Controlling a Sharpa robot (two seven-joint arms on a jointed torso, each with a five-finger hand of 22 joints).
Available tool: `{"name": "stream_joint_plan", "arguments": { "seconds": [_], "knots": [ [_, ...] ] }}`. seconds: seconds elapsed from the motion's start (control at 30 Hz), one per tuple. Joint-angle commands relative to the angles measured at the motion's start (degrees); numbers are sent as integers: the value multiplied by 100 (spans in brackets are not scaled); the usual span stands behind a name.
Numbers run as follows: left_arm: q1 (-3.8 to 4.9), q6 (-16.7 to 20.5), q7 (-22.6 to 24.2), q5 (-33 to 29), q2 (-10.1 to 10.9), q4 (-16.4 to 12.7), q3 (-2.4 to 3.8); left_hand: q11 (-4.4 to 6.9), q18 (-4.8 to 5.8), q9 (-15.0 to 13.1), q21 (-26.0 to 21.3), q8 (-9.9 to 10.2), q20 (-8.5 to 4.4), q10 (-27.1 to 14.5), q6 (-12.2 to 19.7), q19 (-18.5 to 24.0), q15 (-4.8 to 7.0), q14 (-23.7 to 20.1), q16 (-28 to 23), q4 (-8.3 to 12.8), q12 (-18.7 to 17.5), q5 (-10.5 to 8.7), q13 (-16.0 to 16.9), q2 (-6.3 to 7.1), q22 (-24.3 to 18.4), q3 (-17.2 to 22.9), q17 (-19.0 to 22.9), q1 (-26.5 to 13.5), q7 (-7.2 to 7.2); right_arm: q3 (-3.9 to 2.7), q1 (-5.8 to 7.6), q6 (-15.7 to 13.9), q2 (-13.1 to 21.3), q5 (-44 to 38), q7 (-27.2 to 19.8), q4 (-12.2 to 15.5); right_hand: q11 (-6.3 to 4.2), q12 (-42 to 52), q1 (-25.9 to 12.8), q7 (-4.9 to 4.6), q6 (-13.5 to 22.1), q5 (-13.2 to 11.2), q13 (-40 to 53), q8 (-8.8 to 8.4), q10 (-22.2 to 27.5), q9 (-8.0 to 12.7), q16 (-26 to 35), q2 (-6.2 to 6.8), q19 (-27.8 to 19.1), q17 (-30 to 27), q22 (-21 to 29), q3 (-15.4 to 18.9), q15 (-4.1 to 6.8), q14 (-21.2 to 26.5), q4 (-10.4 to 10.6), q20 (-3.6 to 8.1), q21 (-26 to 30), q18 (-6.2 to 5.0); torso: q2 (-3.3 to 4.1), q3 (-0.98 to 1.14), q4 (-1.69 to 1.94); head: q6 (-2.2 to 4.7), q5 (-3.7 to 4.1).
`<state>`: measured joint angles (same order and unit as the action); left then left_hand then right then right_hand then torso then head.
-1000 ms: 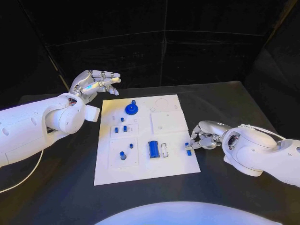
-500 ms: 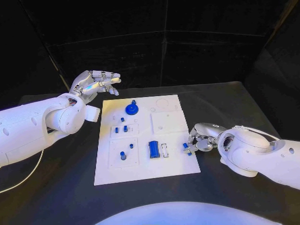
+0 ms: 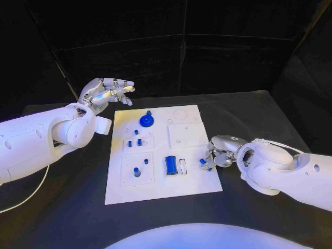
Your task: Assemble the parts on the task board
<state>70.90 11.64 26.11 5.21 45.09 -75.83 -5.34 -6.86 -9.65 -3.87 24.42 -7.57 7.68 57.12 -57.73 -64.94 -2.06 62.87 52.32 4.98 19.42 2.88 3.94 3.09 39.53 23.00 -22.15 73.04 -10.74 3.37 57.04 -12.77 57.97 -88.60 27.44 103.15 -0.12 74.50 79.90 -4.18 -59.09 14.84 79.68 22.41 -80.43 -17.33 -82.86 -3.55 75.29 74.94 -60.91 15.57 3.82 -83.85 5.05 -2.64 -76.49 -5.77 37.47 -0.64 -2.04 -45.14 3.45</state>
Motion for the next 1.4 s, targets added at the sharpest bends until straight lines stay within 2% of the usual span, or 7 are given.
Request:
{"name": "stream_joint_plan", "arguments": {
  "seconds": [0.03,0.2,0.33,0.47,0.63,1.0,1.4],
  "knots": [
    [6,-65,24,-7,-5,2,-1,-2,-78,-4,-38,-28,22,-30,22,-5,-19,-36,20,11,16,15,5,-45,-5,-26,6,-1,17,52,-59,326,-16,-247,220,-41,-50,-47,348,41,0,0,-650,-90,6,155,31,-234,21,159,-6,-49,47,-354,-98,42,23,12,4,1,0,0,-6],
    [6,-65,22,-7,-5,3,-10,-2,-78,-4,-38,-28,22,-30,22,-5,-19,-36,20,11,16,15,5,-45,-5,-26,6,-1,17,51,-60,343,-13,-266,252,18,-55,-73,490,40,-5,177,-658,-143,24,174,38,-281,22,157,-2,-200,54,-353,-214,53,30,13,2,2,-8,3,-22],
    [4,-66,20,-7,-7,7,-16,-2,-78,-4,-38,-28,22,-30,22,-5,-19,-36,20,11,16,15,5,-45,-5,-26,6,-1,17,50,-59,281,25,110,239,98,-60,-43,433,46,-22,304,-623,-171,-2,184,7,-337,51,213,-46,-278,55,-366,-180,56,9,21,-2,4,-14,-2,-31],
    [4,-70,20,-7,-14,5,-22,-2,-78,-4,-38,-28,22,-30,22,-5,-19,-36,20,11,16,15,5,-45,-5,-26,6,-1,17,49,-56,97,62,507,188,198,-53,-25,379,39,2,463,-599,-227,-19,203,-10,-344,64,243,-61,-363,57,-374,-158,58,1,24,1,-5,-3,3,-27],
    [4,-57,8,-7,-16,6,-27,-3,-78,-3,-44,-32,23,-33,24,-8,-20,-39,24,5,22,16,5,-50,-14,-32,12,-6,16,47,-54,-182,98,1021,157,303,-48,-23,352,28,16,651,-589,-280,-20,219,-20,-338,72,262,-70,-489,50,-378,-154,56,-4,25,2,-3,11,-1,-52],
    [4,-46,6,-7,2,-17,-30,-3,-78,-3,-44,-32,23,-33,24,-8,-20,-39,24,5,22,16,5,-50,-14,-32,12,-6,16,46,-51,-1048,39,1700,-234,338,-45,76,155,28,-14,678,-490,-312,-93,216,-82,-300,127,368,-169,-603,47,-402,-37,53,-55,42,0,-7,-10,1,-101],
    [5,-52,9,-7,15,-41,-31,-3,-78,-3,-44,-32,23,-33,24,-8,-20,-39,24,5,22,16,5,-50,-14,-32,12,-6,16,46,-51,-1102,-226,2238,-361,254,-44,69,47,28,-24,707,-495,-328,-92,212,-85,-278,128,372,-167,-654,46,-402,39,52,-57,41,6,1,-7,-8,-139]
  ]
}}
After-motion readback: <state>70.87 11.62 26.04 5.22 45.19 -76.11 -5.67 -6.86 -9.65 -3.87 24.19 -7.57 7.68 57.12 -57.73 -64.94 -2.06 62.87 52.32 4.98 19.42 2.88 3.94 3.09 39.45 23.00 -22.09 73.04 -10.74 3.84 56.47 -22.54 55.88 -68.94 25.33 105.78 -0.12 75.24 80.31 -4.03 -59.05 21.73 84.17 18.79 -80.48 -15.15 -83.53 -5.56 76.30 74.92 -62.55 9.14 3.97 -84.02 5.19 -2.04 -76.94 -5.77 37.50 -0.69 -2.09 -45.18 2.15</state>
